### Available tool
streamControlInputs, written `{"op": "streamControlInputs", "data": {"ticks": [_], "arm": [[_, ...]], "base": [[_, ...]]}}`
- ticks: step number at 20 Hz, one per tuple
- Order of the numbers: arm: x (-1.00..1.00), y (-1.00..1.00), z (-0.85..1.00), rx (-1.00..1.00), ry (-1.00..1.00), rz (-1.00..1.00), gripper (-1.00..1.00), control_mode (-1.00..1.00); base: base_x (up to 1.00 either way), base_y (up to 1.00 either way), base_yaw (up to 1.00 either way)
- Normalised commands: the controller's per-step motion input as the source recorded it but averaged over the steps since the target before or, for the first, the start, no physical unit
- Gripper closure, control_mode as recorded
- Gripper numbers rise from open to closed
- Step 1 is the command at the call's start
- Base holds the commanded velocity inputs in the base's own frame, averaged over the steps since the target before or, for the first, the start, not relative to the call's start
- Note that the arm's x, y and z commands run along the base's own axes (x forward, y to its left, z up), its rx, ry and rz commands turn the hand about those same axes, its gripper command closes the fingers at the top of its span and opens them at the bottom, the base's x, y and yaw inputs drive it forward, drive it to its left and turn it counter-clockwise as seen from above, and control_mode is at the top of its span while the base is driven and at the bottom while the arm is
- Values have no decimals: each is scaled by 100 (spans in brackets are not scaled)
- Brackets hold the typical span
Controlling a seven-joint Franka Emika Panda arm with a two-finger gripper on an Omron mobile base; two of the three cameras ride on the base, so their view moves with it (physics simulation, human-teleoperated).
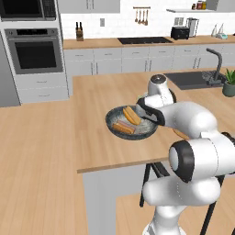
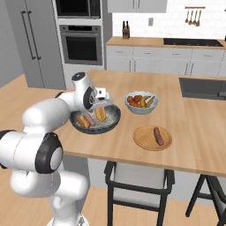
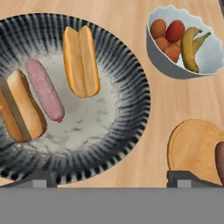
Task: Place one bun and one sausage from the bowl on each plate.
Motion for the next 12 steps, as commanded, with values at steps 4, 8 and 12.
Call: {"op": "streamControlInputs", "data": {"ticks": [4, 8, 12], "arm": [[22, 61, -11, 0, -3, 6, -100, -100], [9, 54, -4, 0, -1, 8, -100, -100], [14, 7, -7, 2, 0, 5, -100, -100]], "base": [[0, 0, 0], [0, 0, 0], [0, 0, 0]]}}
